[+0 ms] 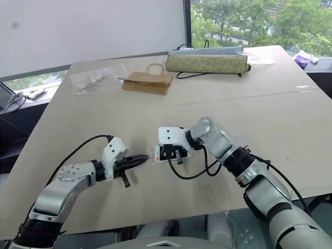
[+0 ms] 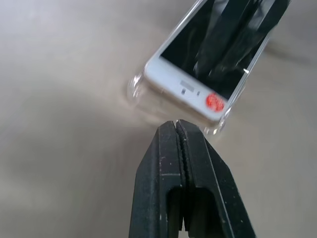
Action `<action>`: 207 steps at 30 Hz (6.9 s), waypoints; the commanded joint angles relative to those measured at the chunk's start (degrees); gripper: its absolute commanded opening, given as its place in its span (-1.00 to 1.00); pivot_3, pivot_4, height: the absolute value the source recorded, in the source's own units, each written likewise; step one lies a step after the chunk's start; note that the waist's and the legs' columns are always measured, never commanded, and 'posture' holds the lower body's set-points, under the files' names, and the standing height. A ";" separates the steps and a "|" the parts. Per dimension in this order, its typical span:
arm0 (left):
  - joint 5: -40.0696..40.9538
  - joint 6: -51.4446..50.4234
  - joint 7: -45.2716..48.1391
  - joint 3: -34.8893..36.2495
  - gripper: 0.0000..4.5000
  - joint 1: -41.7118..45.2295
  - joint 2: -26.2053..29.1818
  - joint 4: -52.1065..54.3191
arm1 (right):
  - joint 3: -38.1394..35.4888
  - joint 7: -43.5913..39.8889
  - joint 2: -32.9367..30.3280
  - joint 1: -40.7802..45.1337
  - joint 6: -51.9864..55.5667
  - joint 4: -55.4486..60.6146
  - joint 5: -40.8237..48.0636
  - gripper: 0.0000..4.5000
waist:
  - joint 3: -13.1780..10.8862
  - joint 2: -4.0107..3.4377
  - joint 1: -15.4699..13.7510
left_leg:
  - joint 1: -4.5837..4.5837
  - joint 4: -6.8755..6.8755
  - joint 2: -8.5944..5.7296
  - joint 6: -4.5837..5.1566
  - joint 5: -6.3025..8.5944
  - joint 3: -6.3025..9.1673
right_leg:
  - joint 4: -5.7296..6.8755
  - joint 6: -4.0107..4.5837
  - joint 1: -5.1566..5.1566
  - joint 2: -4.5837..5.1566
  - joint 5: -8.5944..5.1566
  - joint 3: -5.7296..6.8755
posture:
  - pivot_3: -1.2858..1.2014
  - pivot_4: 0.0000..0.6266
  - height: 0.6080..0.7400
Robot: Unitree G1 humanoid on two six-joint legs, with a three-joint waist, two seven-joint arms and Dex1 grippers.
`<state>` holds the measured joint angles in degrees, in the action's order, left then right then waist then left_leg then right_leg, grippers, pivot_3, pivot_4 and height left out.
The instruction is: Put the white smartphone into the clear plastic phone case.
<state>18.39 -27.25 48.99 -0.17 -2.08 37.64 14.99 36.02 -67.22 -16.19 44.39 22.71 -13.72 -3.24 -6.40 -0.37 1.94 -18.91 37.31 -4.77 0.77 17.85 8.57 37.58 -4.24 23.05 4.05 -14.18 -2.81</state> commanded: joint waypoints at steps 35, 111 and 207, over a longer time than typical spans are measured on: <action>0.35 3.86 0.69 -1.38 -1.00 1.77 -1.72 -4.50 | -13.09 2.84 -4.95 0.44 19.37 19.10 8.10 -0.98 | -0.89 0.03 -1.07 | -1.10 -0.05 0.01 -0.29 -0.16 0.40 | -0.46 0.02 0.75 0.17 0.02 0.30 | 0.03 -0.52 1.00; 2.18 4.49 6.67 -3.70 -1.00 6.56 -2.30 -2.88 | -4.18 8.67 -22.06 -8.65 19.58 33.96 5.21 -0.98 | -1.30 0.40 -2.50 | -1.80 0.23 -0.08 -0.28 -0.18 0.56 | -0.71 0.01 1.12 0.34 0.05 0.60 | 0.03 -0.52 1.00; -2.55 12.55 9.29 -8.04 -1.00 12.37 -3.14 -14.44 | -13.02 11.49 -19.00 -19.51 12.71 28.33 15.85 -0.96 | -1.31 0.46 -1.17 | -1.80 0.80 -0.02 -0.28 -0.17 0.49 | -0.39 0.04 1.03 0.17 0.10 0.46 | 0.03 -0.52 1.00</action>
<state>18.01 -14.17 59.23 -7.83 11.37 33.79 1.82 21.70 -54.78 -34.25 24.16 36.49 14.94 14.16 -7.71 0.09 0.78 -20.71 38.12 -4.80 0.49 17.68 9.06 37.19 -4.20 24.08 4.22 -14.07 -2.34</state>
